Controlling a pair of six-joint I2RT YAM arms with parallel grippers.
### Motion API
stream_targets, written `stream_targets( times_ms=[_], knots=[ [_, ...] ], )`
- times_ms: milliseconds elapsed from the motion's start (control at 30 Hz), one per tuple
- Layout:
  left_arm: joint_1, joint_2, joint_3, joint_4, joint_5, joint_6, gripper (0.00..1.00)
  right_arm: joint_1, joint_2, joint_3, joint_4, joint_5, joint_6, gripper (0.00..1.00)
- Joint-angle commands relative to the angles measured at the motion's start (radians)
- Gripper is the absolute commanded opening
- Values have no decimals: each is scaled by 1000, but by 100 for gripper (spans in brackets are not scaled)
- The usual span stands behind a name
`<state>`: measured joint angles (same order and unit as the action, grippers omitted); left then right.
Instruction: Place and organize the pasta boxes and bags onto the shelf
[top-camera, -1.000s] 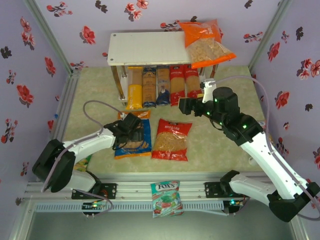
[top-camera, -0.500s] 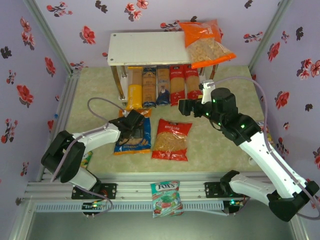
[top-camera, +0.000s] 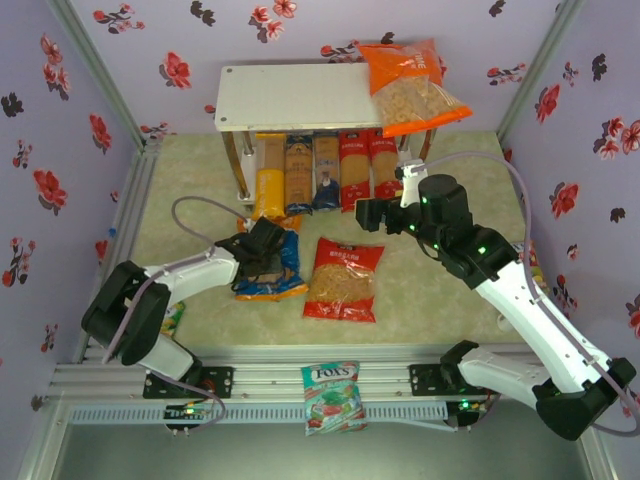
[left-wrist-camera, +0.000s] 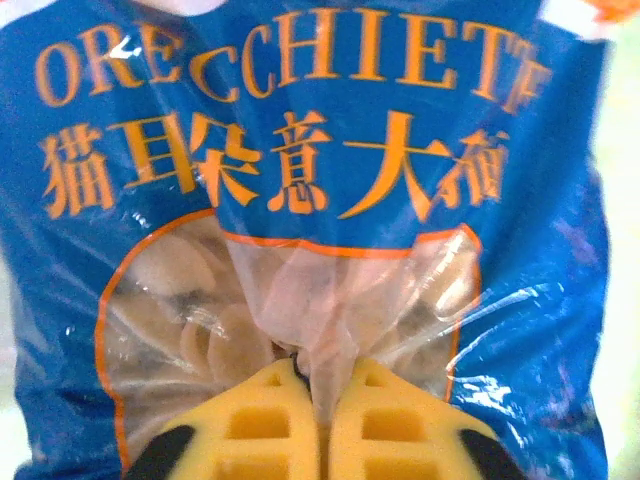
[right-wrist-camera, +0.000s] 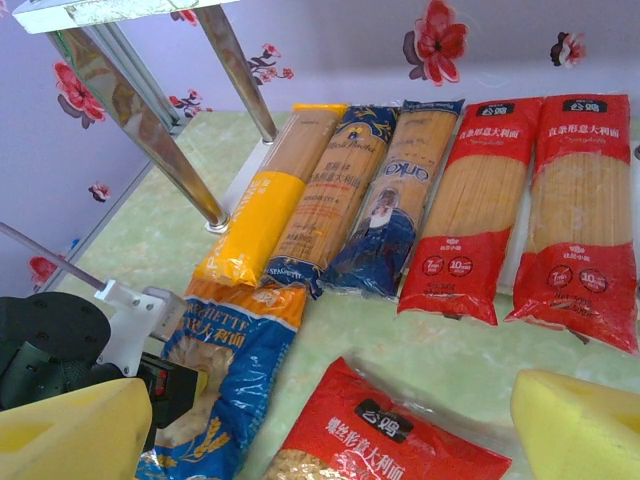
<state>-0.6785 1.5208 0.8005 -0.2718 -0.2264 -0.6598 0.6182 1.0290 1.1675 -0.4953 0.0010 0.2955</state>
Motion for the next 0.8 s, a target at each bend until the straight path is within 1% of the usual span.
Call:
stream_targets(
  times_ms=[0,200,400,567,767],
  knots=[
    [-3,53,-78,-86,135,-14,0,2,-6,-8,20,24,-9,94],
    [-1,1,-84,-95,167,18,0,1,-18,-10,15,37,-3,94],
    [-1,-200,-112,-97,128,46,0,1,-39,-19,19,68,12,94],
    [-1,-354,-46,-202,119,83,0,1,-46,-22,34,80,26,94],
    [0,-463,31,-297,132,103,0,1,-50,-28,50,91,42,94]
  ],
)
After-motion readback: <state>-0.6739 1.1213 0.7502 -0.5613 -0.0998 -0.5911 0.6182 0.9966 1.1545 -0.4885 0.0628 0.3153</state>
